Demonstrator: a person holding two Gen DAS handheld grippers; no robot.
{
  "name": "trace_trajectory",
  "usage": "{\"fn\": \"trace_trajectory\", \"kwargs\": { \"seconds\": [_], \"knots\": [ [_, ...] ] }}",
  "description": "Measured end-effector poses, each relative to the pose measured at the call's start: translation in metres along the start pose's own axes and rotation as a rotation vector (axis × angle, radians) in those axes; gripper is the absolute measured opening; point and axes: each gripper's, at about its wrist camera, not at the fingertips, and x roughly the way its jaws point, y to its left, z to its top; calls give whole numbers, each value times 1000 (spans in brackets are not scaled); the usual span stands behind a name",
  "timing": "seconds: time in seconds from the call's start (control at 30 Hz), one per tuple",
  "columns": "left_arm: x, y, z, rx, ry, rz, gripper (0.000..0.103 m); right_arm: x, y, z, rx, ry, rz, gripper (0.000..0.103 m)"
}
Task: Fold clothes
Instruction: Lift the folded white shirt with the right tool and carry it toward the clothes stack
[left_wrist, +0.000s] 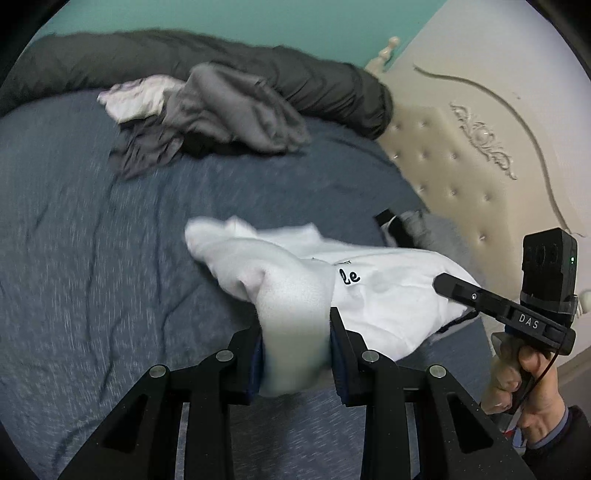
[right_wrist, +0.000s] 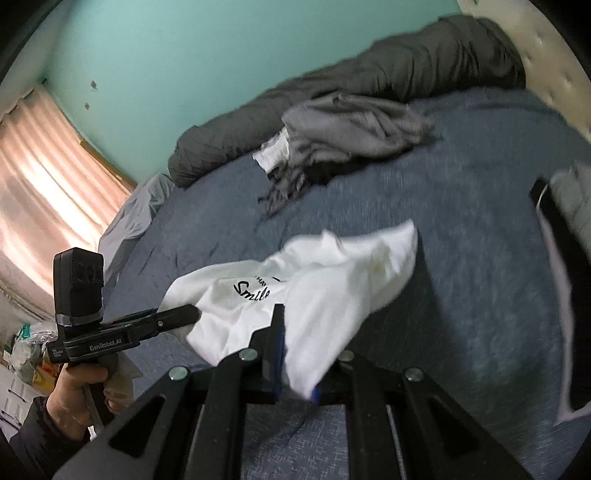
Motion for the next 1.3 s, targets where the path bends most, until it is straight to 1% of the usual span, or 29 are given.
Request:
{"fn": "trace_trajectory", "kwargs": {
  "seconds": [0.07, 0.23, 0.47, 0.63, 0.87, 1.07, 1.3],
  "knots": [
    [-8, -17, 8, 22, -14, -2, 32, -17, 4, 12, -16, -19, -2, 10],
    [-13, -54, 26, 61, -31, -12, 32, -57, 3, 33, -41, -59, -20, 10],
    [-19, -107, 51, 116, -55, -27, 32, -107, -3, 56, -73, -110, -46, 10],
    [-23, -144, 69, 153, -72, -37, 32, -136, -16, 75, -84, -142, -57, 10],
    [-2, -200, 110, 187, -90, -50, 32, -172, -43, 113, -99, -184, -82, 10],
    [23, -248, 149, 214, -113, -52, 32, -193, -76, 157, -93, -218, -123, 10],
    [63, -309, 193, 262, -137, -64, 32, -221, -122, 214, -93, -296, -170, 10]
  ]
}}
